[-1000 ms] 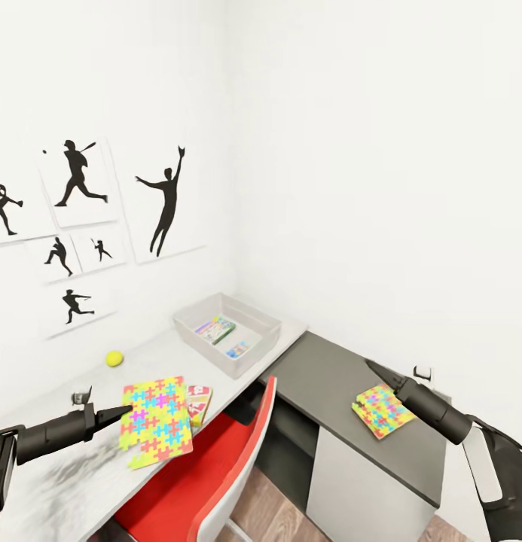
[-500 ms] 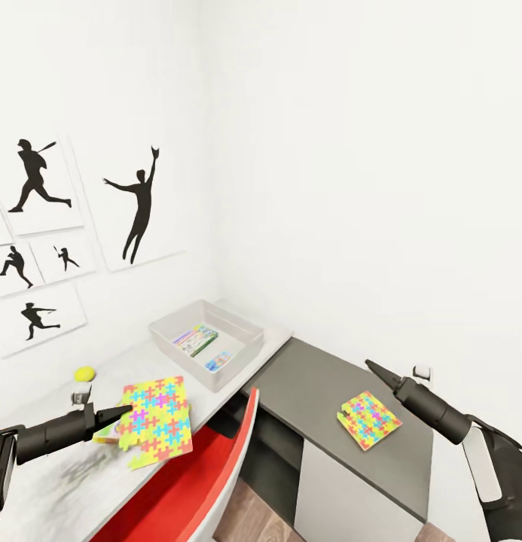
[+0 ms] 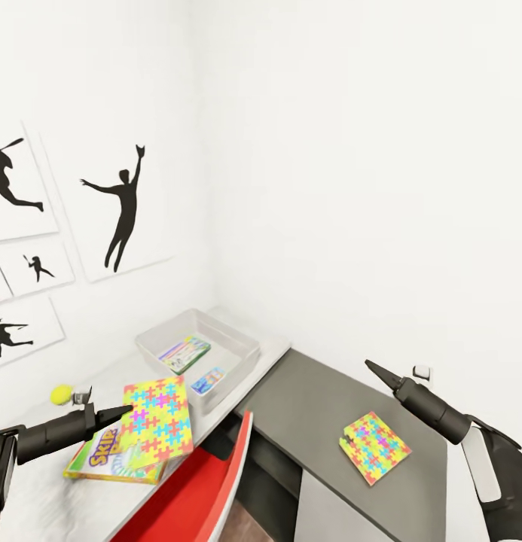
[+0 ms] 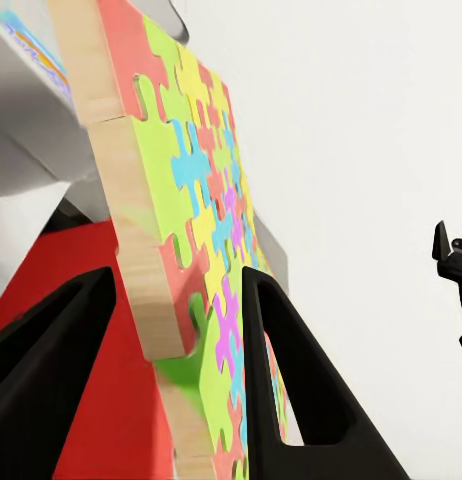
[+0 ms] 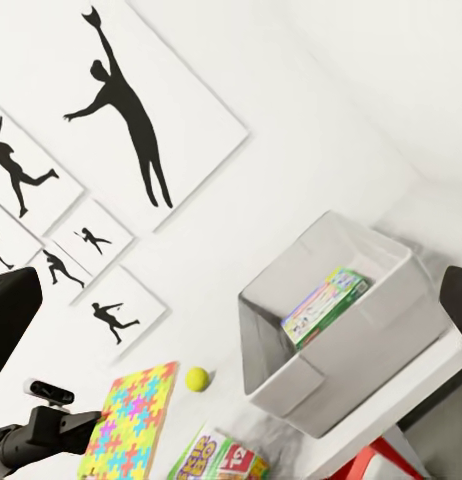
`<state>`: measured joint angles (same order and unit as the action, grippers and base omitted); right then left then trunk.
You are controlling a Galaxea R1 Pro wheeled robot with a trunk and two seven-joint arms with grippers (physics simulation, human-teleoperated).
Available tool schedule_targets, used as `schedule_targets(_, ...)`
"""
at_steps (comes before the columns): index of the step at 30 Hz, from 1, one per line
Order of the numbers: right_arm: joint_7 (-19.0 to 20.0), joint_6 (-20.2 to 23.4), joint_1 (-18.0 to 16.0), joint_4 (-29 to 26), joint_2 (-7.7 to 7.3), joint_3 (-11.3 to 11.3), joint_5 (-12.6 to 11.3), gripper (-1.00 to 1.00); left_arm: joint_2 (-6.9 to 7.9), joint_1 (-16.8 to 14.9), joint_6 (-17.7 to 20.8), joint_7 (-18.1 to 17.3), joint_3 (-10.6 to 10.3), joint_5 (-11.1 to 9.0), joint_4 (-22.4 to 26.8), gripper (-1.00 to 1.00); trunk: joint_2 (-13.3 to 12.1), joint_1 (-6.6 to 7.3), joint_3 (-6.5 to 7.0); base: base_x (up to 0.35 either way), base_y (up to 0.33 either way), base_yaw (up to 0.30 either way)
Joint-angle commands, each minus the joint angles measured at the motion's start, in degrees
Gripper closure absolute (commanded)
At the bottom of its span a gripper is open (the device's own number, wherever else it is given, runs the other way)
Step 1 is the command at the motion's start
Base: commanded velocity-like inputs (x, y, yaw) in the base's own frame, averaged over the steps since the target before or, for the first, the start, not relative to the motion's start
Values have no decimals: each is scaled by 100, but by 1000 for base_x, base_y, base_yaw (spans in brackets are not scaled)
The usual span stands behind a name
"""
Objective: Put all the toys in the child's room - the three board games (two on the bed and one on the table), the two jigsaw puzzles on the table, and the tennis ball on the table - inside the toy box on the table in the child's room.
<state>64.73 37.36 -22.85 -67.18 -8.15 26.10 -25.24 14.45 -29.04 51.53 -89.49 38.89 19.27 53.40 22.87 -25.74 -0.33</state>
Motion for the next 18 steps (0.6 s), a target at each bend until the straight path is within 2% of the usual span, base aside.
schedule_targets(1, 8, 31, -4, 3, 3, 1, -22, -100, -3, -5, 59, -51, 14, 59, 3, 100, 5, -4, -4, 138, -3, 0)
schedule_targets(18, -186, 46, -2, 3, 6, -7, -25, -100, -8, -5, 59, -51, 18, 59, 3, 100, 5, -4, -4, 137, -69, 0)
